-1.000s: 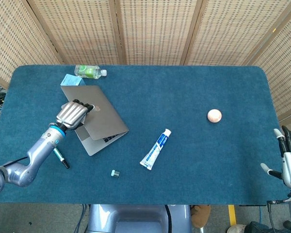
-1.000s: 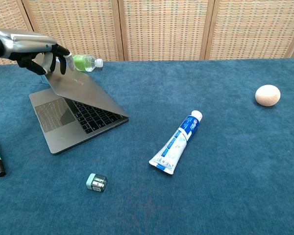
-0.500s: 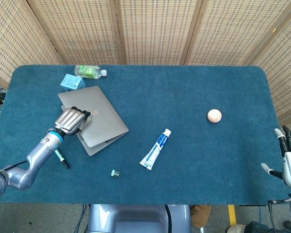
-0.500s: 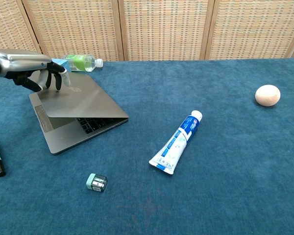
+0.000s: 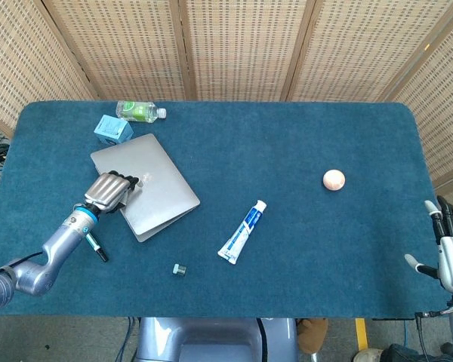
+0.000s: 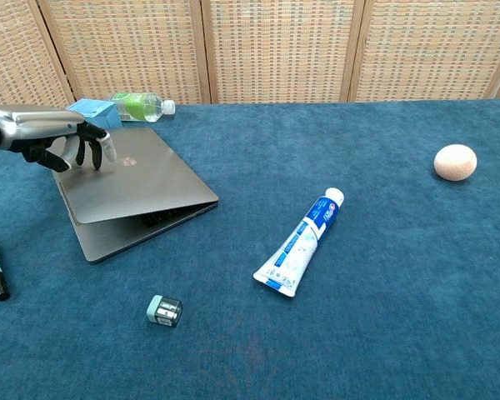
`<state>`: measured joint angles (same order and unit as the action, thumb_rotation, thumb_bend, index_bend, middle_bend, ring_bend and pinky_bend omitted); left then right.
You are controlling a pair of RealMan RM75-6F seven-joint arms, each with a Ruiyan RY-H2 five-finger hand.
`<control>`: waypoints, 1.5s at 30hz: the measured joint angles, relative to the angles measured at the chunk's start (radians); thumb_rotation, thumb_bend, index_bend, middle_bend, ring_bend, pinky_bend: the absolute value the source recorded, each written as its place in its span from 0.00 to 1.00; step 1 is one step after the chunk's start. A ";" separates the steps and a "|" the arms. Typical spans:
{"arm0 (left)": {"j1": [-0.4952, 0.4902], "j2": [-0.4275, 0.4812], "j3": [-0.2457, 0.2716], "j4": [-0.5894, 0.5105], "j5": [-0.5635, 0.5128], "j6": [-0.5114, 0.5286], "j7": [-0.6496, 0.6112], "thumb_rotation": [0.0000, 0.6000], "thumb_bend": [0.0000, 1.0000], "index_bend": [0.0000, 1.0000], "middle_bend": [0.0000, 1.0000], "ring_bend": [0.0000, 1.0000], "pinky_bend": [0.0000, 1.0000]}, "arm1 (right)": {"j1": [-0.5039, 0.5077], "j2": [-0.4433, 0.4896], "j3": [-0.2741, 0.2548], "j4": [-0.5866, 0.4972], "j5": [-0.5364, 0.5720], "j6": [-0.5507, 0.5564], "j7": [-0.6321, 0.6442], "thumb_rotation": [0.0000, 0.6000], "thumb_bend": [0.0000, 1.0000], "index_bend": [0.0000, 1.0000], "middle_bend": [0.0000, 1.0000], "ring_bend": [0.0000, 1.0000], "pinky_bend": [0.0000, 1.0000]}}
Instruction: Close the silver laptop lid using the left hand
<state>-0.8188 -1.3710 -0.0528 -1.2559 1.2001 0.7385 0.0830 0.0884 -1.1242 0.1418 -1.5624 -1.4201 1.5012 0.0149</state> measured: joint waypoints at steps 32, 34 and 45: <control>0.043 -0.088 0.005 0.155 0.094 -0.009 -0.154 1.00 1.00 0.28 0.37 0.38 0.26 | 0.003 -0.003 0.000 0.005 0.005 -0.008 0.001 1.00 0.00 0.00 0.00 0.00 0.00; 0.045 -0.082 0.001 0.148 0.102 0.006 -0.161 1.00 1.00 0.28 0.37 0.38 0.26 | 0.002 -0.002 0.000 0.004 0.004 -0.008 0.002 1.00 0.00 0.00 0.00 0.00 0.00; 0.096 0.021 -0.053 0.034 0.142 0.187 -0.241 1.00 0.48 0.28 0.11 0.10 0.06 | -0.002 0.005 -0.007 -0.009 -0.019 0.007 0.011 1.00 0.00 0.00 0.00 0.00 0.00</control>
<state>-0.7231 -1.3496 -0.1058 -1.2221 1.3424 0.9257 -0.1576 0.0860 -1.1191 0.1346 -1.5717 -1.4396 1.5081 0.0260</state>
